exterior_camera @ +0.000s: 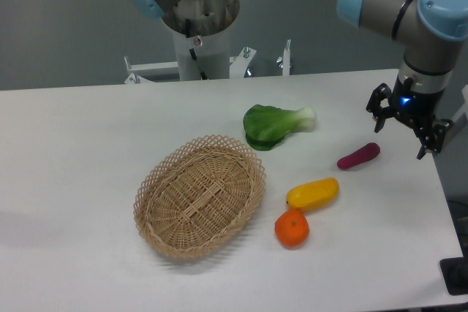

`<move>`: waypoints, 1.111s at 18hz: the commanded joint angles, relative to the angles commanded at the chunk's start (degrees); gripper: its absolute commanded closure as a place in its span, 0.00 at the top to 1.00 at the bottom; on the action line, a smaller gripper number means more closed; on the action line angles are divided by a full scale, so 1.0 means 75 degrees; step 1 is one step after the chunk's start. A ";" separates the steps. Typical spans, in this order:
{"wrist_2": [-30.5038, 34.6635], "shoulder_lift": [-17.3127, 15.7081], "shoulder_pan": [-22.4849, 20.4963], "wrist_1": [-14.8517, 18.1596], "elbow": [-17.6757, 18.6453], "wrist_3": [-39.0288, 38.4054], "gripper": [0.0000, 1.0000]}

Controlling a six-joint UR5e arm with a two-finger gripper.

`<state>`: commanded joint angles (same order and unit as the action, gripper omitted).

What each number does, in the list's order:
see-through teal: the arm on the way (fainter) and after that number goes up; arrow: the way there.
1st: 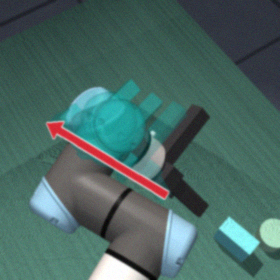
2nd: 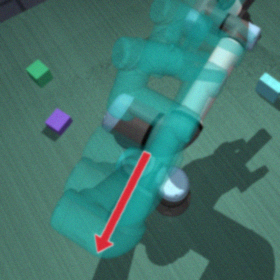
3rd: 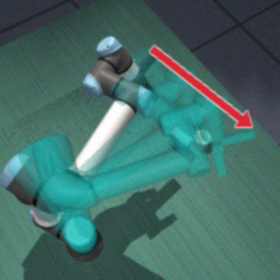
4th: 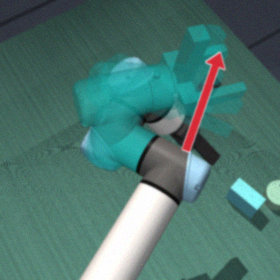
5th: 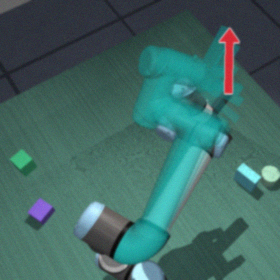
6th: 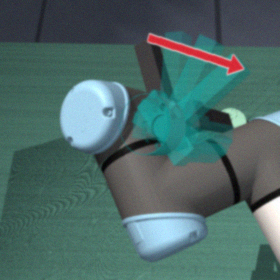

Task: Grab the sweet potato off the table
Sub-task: 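Move the open gripper over the purple sweet potato and lower it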

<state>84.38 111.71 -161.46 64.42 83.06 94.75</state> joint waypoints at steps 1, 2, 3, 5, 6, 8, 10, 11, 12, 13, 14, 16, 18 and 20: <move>0.0000 0.0000 -0.0012 -0.0012 0.0093 0.0023 1.00; -0.0012 -0.0012 -0.0023 -0.0023 0.0175 0.0035 1.00; -0.0012 -0.0012 -0.0023 -0.0023 0.0199 0.0035 1.00; 0.0000 0.0000 -0.0023 -0.0023 0.0246 0.0035 1.00; 0.0000 0.0000 -0.0012 -0.0035 0.0316 0.0047 1.00; 0.0000 0.0000 -0.0012 -0.0105 0.0445 0.0070 1.00; 0.0000 0.0012 -0.0012 -0.0280 0.0597 0.0082 1.00; 0.0000 0.0035 0.0000 -0.0339 0.0656 0.0070 1.00; 0.0000 0.0058 0.0012 -0.0386 0.0668 0.0082 1.00; 0.0012 0.0070 0.0012 -0.0398 0.0738 0.0082 1.00; 0.0000 0.0082 0.0012 -0.0410 0.0808 0.0094 1.00; 0.0151 0.0105 0.0012 -0.0655 0.1030 0.0105 1.00; 0.0805 0.0233 0.0012 -0.1076 0.1253 0.0210 1.00; 0.1310 0.0444 0.0012 -0.1230 0.1312 0.0700 1.00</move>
<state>94.20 115.04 -161.37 55.20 92.90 100.00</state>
